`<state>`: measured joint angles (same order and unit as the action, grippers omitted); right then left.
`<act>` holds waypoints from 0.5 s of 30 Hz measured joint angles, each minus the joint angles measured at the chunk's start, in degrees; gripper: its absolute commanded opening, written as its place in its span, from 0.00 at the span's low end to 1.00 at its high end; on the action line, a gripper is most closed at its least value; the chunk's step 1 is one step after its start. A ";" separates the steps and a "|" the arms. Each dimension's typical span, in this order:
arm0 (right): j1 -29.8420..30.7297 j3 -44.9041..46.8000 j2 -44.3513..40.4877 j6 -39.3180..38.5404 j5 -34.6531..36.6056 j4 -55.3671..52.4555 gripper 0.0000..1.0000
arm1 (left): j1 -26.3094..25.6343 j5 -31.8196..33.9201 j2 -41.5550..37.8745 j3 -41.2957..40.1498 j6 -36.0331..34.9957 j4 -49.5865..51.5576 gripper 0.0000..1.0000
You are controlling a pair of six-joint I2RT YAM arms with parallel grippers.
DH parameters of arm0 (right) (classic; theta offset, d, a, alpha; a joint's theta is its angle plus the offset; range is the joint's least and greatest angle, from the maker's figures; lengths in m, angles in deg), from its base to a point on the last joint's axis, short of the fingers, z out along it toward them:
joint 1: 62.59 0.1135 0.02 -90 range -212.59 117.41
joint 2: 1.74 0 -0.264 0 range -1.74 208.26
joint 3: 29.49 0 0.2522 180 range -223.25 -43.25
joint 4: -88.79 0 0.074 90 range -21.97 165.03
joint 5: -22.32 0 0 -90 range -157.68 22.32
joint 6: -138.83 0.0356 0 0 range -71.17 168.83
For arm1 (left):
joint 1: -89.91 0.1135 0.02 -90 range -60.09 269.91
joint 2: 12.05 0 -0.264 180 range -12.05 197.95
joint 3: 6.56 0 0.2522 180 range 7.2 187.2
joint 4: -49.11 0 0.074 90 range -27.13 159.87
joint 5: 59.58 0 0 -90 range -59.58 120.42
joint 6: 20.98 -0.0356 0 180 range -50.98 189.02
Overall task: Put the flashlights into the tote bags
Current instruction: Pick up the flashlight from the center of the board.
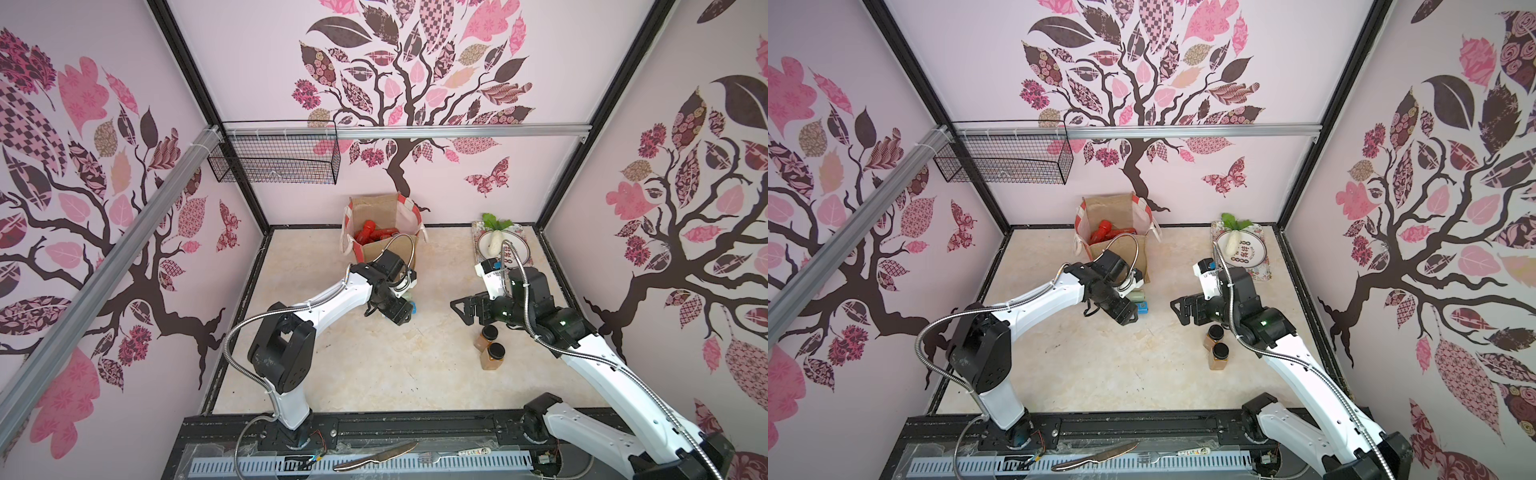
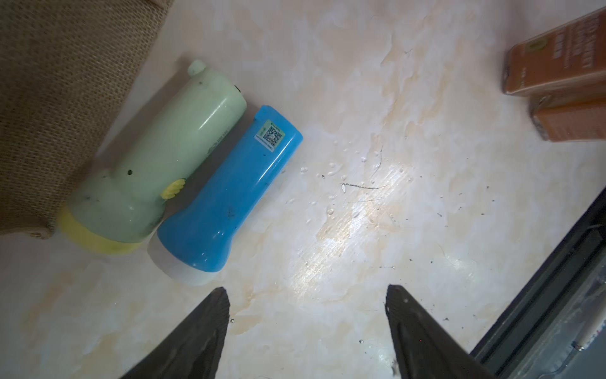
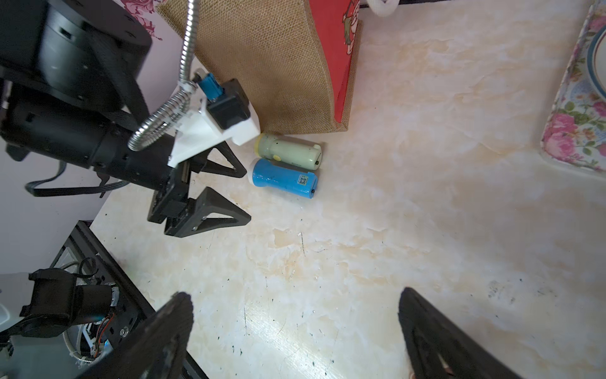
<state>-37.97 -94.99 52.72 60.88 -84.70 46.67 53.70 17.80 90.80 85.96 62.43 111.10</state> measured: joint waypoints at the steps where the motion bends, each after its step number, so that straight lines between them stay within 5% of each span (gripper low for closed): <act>1: 0.00 0.00 0.02 0.00 -0.04 0.00 1.00 | -0.09 0.35 0.59 0.00 -0.13 0.00 0.78; 15: 0.00 0.00 0.55 2.34 -1.49 0.35 1.00 | -2.03 6.78 7.91 4.46 -2.16 -3.23 0.74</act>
<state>-37.97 -94.99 53.26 63.22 -86.18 47.02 51.67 24.57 98.71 90.42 60.26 107.86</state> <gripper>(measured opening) 0.997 0.749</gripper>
